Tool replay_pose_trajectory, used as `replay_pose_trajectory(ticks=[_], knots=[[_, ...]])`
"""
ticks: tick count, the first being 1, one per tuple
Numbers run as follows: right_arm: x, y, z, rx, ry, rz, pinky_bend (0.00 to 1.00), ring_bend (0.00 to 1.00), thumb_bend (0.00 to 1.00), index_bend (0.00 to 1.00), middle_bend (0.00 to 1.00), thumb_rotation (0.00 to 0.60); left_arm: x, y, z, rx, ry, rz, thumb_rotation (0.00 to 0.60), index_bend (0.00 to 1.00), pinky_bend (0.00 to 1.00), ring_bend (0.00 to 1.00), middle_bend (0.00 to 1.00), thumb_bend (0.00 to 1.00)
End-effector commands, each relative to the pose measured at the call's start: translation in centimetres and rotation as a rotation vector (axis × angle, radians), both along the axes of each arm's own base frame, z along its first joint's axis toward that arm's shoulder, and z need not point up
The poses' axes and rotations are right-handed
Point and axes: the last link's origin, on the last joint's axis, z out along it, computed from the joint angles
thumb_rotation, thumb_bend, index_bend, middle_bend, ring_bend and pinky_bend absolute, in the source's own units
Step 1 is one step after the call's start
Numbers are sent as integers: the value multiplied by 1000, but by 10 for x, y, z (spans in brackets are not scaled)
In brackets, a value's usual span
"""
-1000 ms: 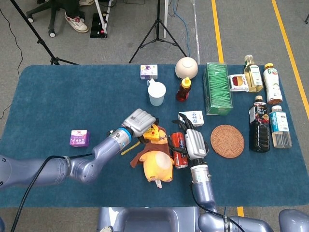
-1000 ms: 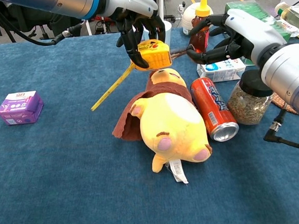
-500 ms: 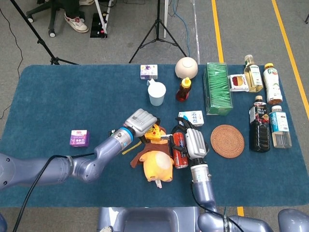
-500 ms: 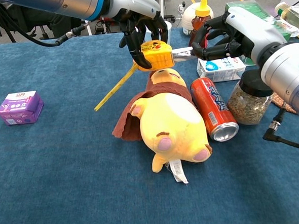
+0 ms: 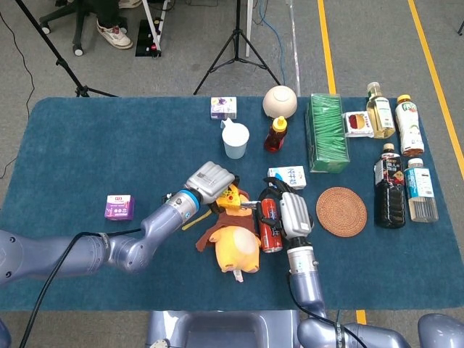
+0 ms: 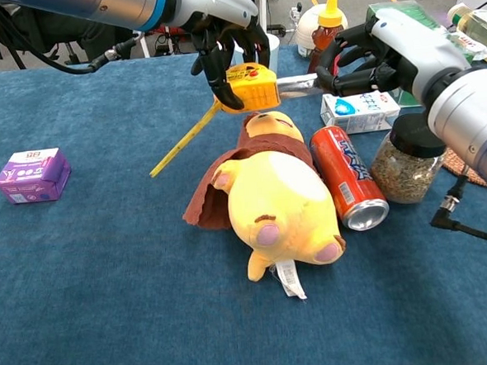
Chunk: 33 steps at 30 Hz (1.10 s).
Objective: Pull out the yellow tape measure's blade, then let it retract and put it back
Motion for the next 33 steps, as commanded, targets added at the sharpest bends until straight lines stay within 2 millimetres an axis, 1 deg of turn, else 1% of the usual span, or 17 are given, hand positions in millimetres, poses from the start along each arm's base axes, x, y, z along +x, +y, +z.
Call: replay_pose_trajectory(ticks=[1, 11, 13, 23, 33], knots=[[0, 0, 0, -1, -1, -1, 231, 233, 569, 575, 249, 508, -1, 0, 1, 2, 2, 0, 600, 575, 566, 454, 451, 346], [-6, -1, 4, -9, -1, -12, 233, 235, 570, 575, 250, 507, -8, 3, 10, 24, 15, -4, 600, 575, 565, 454, 455, 345], [-9, -2, 6, -15, 4, -15, 233, 235, 570, 575, 249, 507, -14, 5, 17, 38, 24, 3, 600, 575, 566, 454, 455, 346], [-17, -4, 15, -43, -3, -33, 233, 236, 571, 575, 249, 514, -33, 9, 31, 52, 69, 20, 600, 576, 566, 454, 456, 346], [-23, -6, 25, -69, -7, -44, 233, 239, 571, 575, 250, 517, -44, 11, 43, 61, 94, 35, 600, 581, 566, 454, 459, 348]])
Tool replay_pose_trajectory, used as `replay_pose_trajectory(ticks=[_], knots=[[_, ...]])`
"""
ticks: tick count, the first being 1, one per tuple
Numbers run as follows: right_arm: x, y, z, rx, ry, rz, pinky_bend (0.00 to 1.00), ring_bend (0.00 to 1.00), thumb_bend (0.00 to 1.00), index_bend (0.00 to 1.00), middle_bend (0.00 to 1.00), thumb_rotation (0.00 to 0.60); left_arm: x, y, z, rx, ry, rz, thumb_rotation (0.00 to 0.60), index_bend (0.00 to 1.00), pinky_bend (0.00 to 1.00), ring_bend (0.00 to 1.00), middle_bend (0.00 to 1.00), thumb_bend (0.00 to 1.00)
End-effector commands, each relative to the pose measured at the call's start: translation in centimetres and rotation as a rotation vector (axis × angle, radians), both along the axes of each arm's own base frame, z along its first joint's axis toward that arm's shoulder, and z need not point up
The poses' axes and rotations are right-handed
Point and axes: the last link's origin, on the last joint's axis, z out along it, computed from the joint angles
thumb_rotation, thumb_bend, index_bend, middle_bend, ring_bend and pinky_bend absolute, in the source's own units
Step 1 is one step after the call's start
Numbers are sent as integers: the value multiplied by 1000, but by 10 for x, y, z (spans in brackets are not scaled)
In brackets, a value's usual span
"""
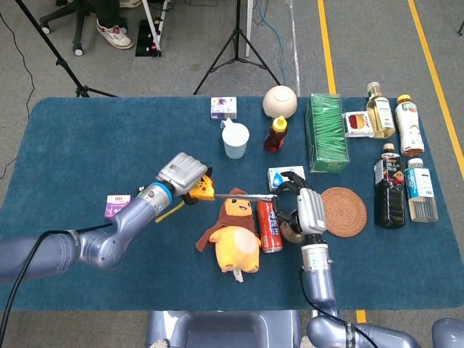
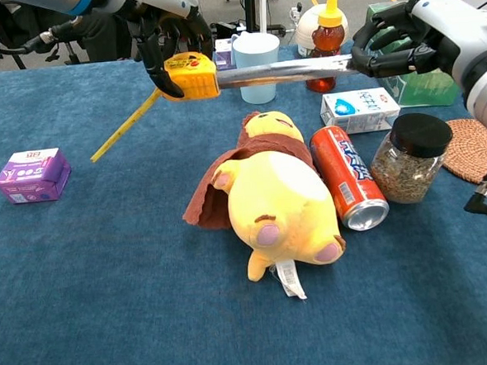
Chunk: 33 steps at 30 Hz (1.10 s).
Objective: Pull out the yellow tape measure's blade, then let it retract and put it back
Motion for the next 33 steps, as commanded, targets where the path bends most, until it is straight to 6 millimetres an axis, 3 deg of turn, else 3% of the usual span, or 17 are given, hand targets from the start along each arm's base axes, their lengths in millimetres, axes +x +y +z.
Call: replay_pose_trajectory(ticks=[1, 33], knots=[[-2, -1, 3, -8, 0, -5, 233, 239, 571, 575, 250, 518, -4, 1, 3, 1, 8, 7, 600, 581, 566, 454, 459, 347], [-49, -13, 47, -114, 36, -103, 233, 239, 573, 576, 251, 533, -76, 15, 55, 46, 174, 173, 600, 594, 565, 454, 469, 355]])
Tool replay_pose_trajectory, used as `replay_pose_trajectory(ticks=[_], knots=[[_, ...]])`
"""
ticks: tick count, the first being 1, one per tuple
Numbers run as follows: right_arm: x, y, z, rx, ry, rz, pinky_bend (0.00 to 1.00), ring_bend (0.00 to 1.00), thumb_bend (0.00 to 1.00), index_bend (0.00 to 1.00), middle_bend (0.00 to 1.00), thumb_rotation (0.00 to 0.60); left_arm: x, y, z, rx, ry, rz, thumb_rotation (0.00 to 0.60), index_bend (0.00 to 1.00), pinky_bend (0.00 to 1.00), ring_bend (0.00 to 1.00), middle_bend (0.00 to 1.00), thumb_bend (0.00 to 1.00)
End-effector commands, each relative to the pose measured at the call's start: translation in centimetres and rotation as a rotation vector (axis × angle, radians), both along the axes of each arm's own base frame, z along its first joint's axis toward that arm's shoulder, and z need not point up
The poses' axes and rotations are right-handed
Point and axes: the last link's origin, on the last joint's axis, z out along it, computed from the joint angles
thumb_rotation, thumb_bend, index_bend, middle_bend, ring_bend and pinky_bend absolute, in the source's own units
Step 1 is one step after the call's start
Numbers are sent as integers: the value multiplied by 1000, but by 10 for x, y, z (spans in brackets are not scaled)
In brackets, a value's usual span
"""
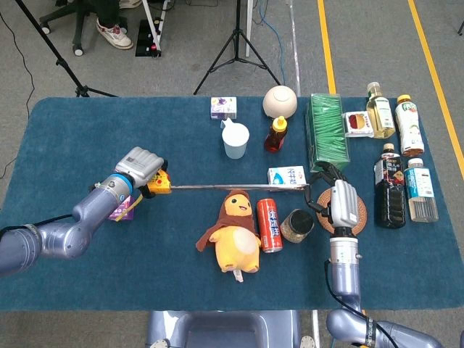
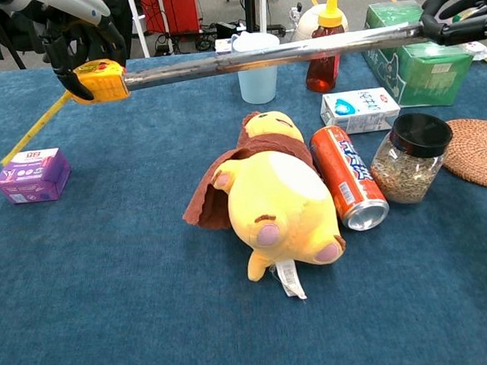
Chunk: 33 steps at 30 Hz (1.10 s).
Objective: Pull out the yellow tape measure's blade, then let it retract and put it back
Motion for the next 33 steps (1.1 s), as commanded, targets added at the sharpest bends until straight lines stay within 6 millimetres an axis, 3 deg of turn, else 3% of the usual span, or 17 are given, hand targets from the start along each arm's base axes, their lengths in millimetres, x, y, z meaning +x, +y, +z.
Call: replay_pose_trajectory(ticks=[1, 15, 26, 33], knots=[[-5, -1, 4, -8, 0, -11, 233, 239, 573, 576, 251, 534, -7, 1, 5, 6, 11, 19, 600, 595, 565, 454, 470, 356], [-17, -2, 17, -37, 1, -39, 233, 239, 574, 576, 252, 536, -30, 4, 16, 22, 48, 83, 600, 603, 566, 454, 478, 358], [-20, 0, 18, -34, 1, -43, 233, 239, 575, 576, 252, 535, -25, 3, 13, 21, 30, 66, 600, 603, 565, 455, 478, 359], [-11, 1, 13, -22, -8, -21, 233, 239, 576, 576, 252, 535, -15, 6, 6, 31, 8, 54, 600, 603, 565, 455, 478, 359]])
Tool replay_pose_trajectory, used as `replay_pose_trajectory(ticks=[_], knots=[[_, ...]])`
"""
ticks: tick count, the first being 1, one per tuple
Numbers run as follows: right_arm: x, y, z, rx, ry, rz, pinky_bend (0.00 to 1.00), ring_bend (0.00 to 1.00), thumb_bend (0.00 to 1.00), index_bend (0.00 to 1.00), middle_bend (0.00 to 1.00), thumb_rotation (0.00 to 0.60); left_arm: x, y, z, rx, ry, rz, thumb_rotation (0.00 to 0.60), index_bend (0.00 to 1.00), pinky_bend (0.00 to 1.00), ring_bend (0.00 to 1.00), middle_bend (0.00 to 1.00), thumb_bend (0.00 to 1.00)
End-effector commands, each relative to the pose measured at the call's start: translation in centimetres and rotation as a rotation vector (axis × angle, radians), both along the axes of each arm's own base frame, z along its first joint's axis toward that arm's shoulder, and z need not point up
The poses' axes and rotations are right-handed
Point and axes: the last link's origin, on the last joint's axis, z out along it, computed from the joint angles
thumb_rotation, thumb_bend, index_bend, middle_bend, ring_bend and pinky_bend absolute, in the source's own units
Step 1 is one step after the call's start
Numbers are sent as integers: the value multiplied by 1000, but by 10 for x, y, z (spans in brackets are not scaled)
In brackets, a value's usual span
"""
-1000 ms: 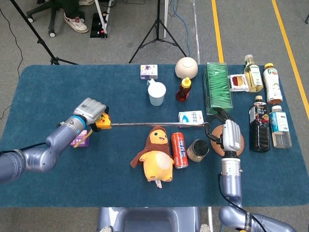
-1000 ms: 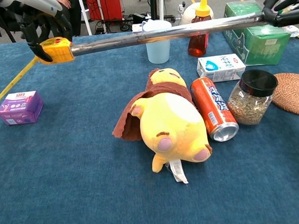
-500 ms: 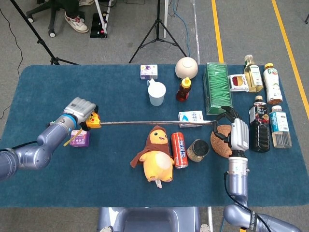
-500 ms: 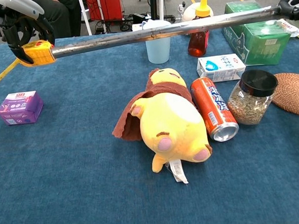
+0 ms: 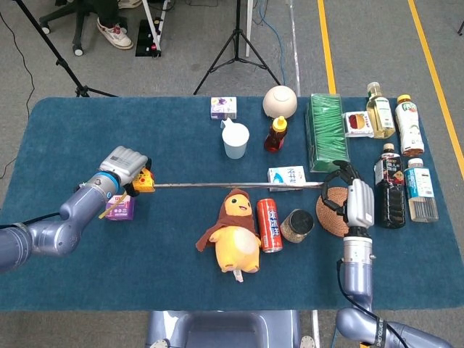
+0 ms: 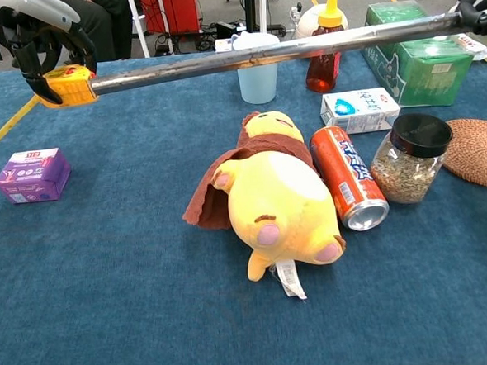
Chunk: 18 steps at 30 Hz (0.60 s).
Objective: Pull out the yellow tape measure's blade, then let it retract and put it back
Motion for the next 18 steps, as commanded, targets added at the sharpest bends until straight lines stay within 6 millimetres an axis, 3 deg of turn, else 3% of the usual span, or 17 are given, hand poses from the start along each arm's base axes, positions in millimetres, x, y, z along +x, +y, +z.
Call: replay_pose_trajectory(ticks=[1, 18], knots=[[4, 0, -3, 6, -1, 11, 233, 239, 576, 576, 252, 536, 6, 1, -3, 3, -15, -6, 600, 603, 565, 455, 478, 358], [55, 2, -33, 68, -49, 122, 232, 238, 574, 572, 252, 533, 64, 0, -45, -32, -101, -87, 600, 603, 565, 455, 478, 358]])
